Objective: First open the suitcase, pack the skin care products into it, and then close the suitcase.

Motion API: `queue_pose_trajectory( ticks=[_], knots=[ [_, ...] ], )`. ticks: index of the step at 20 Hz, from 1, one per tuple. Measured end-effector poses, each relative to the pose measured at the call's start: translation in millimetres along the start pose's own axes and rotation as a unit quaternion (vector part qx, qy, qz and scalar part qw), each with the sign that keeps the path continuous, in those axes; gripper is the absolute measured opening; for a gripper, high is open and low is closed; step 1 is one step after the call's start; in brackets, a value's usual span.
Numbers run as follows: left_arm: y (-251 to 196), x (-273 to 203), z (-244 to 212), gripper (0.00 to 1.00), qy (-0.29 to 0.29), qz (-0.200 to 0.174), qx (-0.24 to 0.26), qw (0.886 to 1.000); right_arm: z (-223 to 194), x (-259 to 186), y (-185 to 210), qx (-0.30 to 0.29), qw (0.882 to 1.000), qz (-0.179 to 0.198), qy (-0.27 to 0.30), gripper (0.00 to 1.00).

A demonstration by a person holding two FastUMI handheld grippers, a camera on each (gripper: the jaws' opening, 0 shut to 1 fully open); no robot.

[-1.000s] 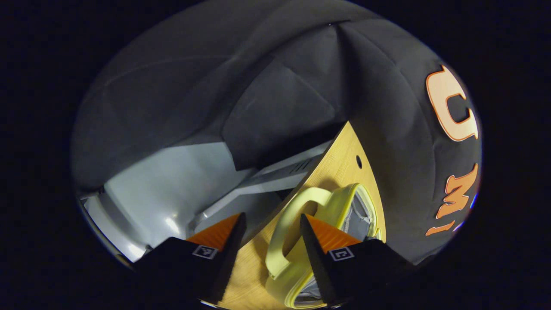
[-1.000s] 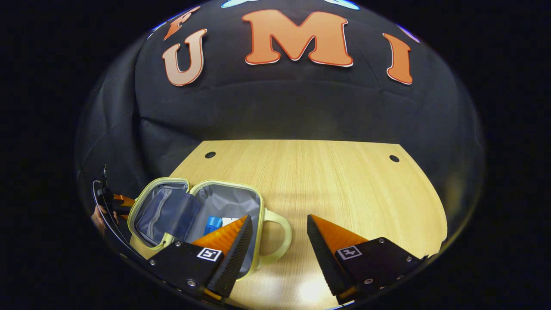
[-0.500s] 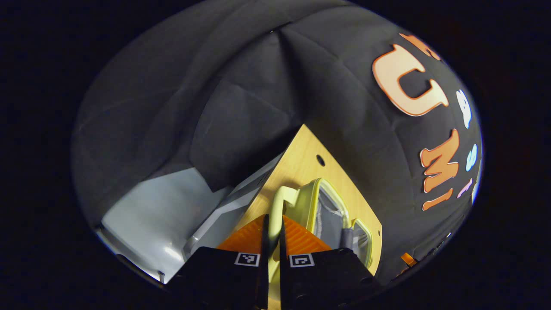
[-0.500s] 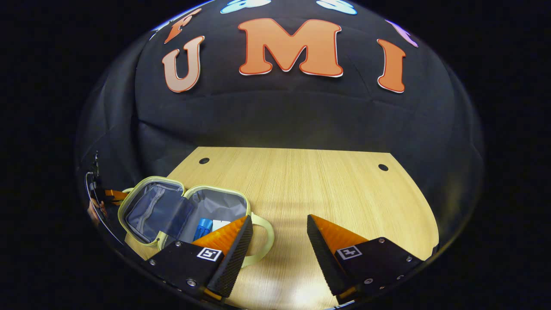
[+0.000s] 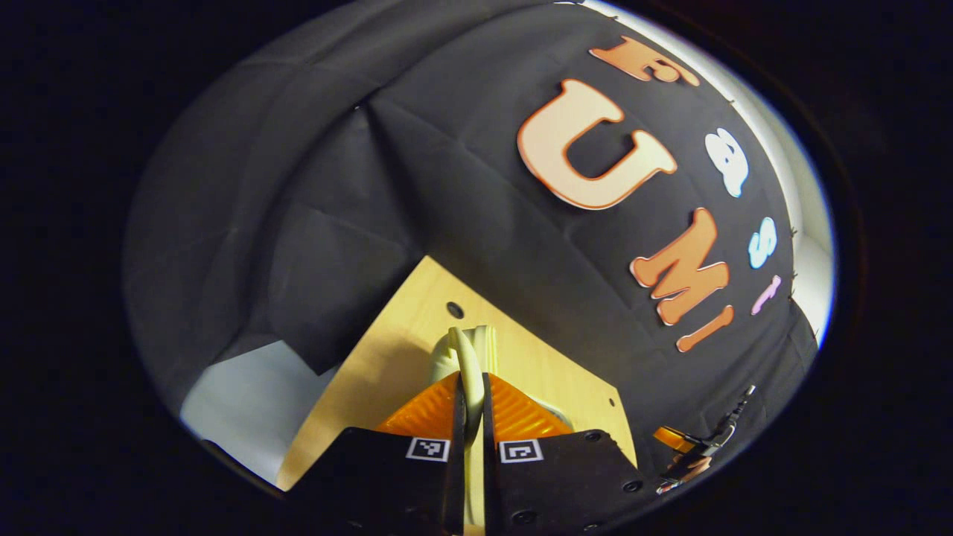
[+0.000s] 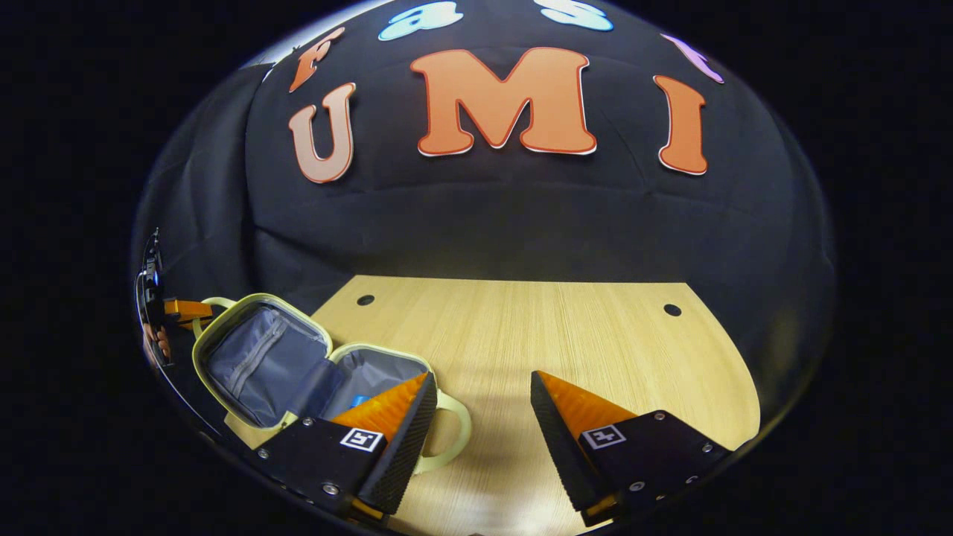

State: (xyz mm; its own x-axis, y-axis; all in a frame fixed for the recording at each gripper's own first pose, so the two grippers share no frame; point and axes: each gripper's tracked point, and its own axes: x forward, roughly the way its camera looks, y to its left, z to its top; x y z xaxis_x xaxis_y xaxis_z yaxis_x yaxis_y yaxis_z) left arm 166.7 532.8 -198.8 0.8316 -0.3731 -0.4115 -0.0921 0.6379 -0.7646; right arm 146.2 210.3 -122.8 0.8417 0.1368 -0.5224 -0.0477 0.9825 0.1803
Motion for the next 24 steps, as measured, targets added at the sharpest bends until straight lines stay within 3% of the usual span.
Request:
queue_pose_trajectory(
  ticks=[7, 12, 18, 24],
  knots=[
    [-101, -3, -9, 0.11, -0.015, -0.044, 0.035, 0.998, 17, -6, -15, -0.012, 0.999, 0.018, -0.030, 0.82],
    [-181, 5, -35, 0.11, -0.001, -0.070, 0.086, 0.994, 38, -14, -26, -0.026, 0.997, 0.025, -0.070, 0.84],
    [-268, 29, -106, 0.11, 0.036, -0.107, 0.117, 0.987, 37, -17, -43, -0.041, 0.995, 0.037, -0.080, 0.88],
    [-316, 58, -185, 0.11, 0.092, -0.115, 0.131, 0.980, 34, -21, -65, -0.047, 0.995, 0.049, -0.076, 0.88]
  ],
)
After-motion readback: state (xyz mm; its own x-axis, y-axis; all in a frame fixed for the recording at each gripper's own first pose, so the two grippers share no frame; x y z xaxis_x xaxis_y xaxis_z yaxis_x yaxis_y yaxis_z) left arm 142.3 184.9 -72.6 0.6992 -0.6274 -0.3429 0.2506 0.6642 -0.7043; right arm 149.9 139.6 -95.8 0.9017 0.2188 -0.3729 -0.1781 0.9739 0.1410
